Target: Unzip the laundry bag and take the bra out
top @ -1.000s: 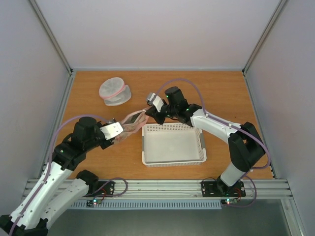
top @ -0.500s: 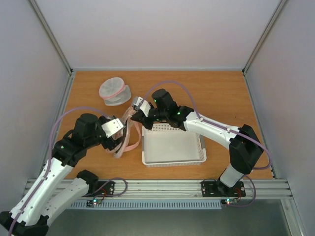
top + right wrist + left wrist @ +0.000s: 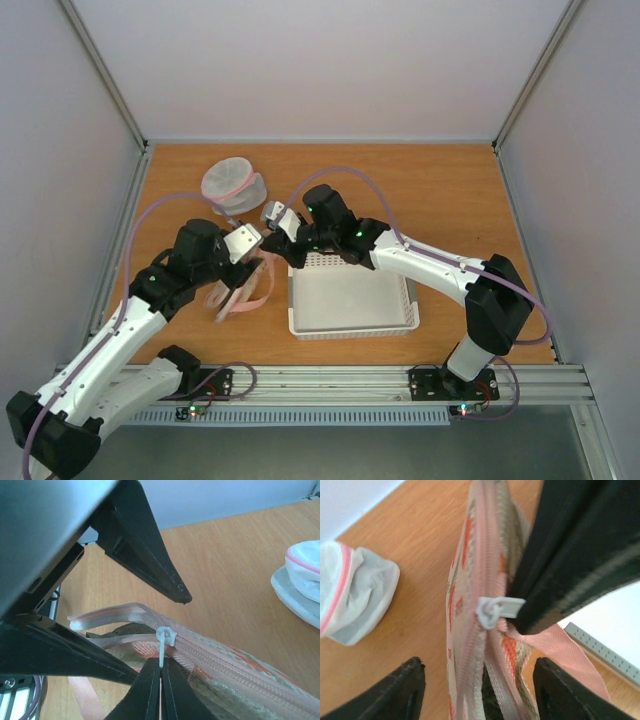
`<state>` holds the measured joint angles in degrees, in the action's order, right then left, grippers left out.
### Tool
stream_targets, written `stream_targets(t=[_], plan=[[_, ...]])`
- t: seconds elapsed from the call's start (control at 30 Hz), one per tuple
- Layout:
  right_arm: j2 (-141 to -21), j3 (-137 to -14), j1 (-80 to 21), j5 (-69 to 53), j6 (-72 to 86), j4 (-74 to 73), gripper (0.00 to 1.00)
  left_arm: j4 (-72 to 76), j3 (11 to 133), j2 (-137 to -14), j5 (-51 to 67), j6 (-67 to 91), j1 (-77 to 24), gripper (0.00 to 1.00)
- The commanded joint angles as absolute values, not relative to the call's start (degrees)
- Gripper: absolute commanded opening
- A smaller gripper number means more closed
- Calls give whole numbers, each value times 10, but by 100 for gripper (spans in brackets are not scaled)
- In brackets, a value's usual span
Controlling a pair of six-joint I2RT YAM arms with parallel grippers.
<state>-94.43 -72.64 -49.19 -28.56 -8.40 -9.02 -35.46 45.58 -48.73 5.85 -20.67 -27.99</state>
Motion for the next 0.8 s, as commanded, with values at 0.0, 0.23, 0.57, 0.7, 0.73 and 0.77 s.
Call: stream_targets(t=[0.0,0.23,0.57,0.7,0.73,0.77], plan=[[-938,-737,-497,-295,-86,-58,1,-296,442,-489,37,-238,-282,50],[-940,-740,-495,-289,-99,-71,1,-296,433,-483,44,-282,-282,5],[-941,-739,-443,-280,-98,-118,1,-295,387,-440,25,-434,-282,1],[-931,-727,-415,-278,-100,-134,1,-294,371,-431,21,-492,-282,1],[-930,-724,-407,-280,-99,-135,1,-296,370,-431,21,-495,-282,1],[-928,-721,-399,-280,-99,-138,1,-295,370,-430,22,-495,-282,1]])
